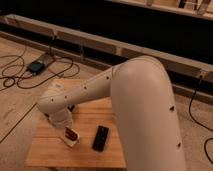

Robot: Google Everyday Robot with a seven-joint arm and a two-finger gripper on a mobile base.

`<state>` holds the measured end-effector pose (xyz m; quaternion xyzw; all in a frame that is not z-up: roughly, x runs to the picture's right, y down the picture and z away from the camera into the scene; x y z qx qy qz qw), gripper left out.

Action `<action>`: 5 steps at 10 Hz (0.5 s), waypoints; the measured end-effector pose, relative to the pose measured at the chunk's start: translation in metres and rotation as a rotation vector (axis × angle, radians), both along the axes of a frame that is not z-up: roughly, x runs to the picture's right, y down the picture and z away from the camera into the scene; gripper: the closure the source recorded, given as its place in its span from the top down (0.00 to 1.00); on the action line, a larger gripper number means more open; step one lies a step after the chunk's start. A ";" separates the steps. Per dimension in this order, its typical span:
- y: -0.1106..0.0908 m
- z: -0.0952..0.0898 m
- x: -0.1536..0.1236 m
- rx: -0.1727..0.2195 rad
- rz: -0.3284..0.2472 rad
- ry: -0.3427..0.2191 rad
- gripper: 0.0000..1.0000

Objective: Place the pepper on the white sponge

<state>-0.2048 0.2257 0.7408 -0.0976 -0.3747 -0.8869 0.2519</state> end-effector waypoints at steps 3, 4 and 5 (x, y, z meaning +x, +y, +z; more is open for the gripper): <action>0.003 0.007 -0.002 -0.015 -0.001 -0.031 0.00; 0.003 0.009 -0.002 -0.019 -0.001 -0.038 0.00; 0.003 0.011 -0.002 -0.022 -0.001 -0.043 0.00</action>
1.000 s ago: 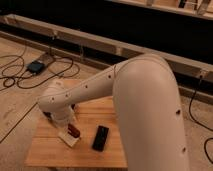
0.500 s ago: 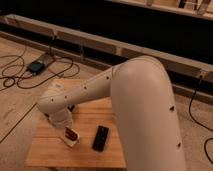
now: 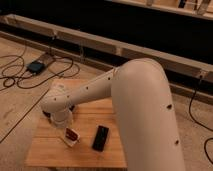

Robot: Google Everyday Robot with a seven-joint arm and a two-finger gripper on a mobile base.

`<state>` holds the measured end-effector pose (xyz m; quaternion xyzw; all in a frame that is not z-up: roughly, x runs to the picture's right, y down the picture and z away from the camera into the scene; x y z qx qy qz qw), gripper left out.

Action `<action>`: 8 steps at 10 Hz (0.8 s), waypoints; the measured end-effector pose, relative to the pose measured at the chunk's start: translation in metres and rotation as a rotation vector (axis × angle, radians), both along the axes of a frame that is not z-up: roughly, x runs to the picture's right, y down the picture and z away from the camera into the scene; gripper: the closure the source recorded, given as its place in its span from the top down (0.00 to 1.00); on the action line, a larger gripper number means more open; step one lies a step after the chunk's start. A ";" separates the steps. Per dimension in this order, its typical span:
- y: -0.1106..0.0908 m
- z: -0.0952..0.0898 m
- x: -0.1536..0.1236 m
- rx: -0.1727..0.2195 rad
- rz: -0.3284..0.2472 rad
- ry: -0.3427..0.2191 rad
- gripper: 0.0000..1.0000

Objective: Place the pepper on the white sponge

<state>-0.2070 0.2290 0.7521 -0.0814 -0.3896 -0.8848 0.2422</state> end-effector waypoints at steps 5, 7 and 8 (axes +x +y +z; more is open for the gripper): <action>0.003 0.009 -0.002 -0.011 0.003 -0.024 0.00; 0.004 0.011 -0.003 -0.013 0.003 -0.029 0.02; 0.003 0.012 -0.003 -0.013 0.002 -0.030 0.10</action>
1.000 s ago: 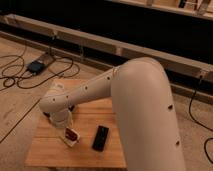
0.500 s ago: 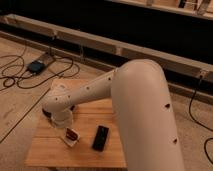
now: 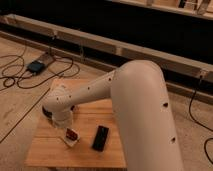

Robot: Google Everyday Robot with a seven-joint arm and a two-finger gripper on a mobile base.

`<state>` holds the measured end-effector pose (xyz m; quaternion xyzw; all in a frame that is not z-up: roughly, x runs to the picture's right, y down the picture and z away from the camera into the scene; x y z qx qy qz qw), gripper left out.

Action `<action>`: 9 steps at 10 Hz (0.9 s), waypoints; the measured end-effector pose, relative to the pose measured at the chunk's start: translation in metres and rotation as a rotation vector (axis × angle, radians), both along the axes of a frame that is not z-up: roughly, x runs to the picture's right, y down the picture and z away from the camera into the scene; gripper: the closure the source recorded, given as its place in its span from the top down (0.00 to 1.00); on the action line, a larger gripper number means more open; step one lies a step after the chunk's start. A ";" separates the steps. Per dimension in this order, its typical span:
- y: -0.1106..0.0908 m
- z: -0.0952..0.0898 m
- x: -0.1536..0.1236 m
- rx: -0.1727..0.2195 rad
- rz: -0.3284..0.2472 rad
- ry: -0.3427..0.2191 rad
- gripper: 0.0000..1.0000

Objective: Place the pepper on the white sponge

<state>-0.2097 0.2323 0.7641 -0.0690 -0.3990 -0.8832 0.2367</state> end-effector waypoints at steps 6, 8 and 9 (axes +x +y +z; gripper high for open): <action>-0.002 0.003 0.001 0.008 0.001 -0.002 0.69; -0.002 0.003 0.001 0.009 0.001 -0.002 0.72; -0.002 0.003 0.001 0.009 0.001 -0.001 0.72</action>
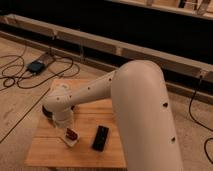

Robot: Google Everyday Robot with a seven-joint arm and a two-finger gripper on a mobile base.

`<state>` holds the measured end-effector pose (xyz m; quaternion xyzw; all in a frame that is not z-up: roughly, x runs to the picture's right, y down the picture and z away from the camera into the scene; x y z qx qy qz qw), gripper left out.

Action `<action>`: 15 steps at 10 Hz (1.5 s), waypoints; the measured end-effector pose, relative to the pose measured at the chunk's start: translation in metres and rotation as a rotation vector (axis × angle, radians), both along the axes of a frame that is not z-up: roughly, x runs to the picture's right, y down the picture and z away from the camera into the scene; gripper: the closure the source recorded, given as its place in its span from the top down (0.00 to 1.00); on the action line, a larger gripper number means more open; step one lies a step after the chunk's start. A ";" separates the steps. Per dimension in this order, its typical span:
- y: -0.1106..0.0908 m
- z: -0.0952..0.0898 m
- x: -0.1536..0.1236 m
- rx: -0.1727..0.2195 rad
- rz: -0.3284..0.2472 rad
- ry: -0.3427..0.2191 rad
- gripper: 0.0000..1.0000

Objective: Place the pepper on the white sponge

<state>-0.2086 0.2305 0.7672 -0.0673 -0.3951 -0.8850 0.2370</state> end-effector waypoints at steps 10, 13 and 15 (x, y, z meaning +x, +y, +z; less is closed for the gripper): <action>-0.015 -0.002 0.004 0.022 0.037 0.014 0.72; -0.041 0.001 0.018 0.071 0.094 0.044 0.72; -0.041 0.001 0.018 0.072 0.094 0.044 0.72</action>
